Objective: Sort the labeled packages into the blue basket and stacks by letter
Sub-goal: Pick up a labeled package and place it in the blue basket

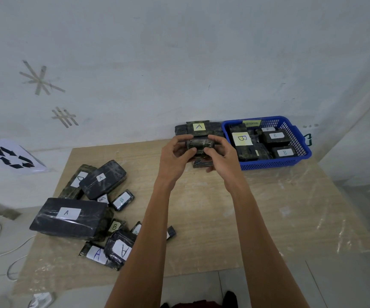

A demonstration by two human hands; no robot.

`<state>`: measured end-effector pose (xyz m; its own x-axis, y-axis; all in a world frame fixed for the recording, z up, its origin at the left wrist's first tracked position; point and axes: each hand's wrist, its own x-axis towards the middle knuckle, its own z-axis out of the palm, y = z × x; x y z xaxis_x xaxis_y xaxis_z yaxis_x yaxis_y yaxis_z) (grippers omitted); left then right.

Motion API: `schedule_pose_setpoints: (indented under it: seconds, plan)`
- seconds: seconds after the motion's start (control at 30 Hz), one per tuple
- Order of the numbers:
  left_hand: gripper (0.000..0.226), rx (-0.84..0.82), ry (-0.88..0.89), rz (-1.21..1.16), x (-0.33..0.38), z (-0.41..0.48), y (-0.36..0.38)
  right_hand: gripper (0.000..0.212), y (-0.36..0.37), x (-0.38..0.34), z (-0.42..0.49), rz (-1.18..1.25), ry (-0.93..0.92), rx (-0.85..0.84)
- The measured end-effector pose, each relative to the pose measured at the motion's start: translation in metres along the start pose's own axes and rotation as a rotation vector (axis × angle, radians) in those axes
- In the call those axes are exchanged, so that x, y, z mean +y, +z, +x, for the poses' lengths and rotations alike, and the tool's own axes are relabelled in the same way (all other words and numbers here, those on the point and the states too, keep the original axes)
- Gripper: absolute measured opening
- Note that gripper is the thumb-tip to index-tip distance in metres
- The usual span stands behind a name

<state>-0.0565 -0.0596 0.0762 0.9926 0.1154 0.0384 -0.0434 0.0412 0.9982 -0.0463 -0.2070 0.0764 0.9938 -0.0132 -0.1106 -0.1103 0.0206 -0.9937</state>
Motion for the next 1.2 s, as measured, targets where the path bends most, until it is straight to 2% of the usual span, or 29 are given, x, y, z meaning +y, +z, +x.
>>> schedule_pose_setpoints:
  seconds: [0.17,0.33,0.53,0.77,1.2]
  plan:
    - [0.042,-0.004,0.071,0.113,0.0,0.003,-0.003,0.03,-0.007,-0.002,-0.003,0.334,0.183,-0.136]
    - [0.041,-0.048,0.124,0.19,0.0,0.002,-0.002,0.024,-0.009,0.006,-0.003,0.378,0.197,-0.132]
    - [0.022,-0.008,-0.033,0.104,-0.005,0.001,0.002,0.02,-0.007,0.01,-0.003,0.179,0.074,-0.086]
    - [0.019,0.033,-0.083,0.063,-0.003,-0.002,0.004,0.018,0.0,0.002,-0.004,-0.038,-0.048,-0.057]
    - [0.016,0.031,-0.079,0.012,0.0,-0.002,0.005,0.019,-0.001,0.0,-0.005,-0.075,-0.104,-0.042]
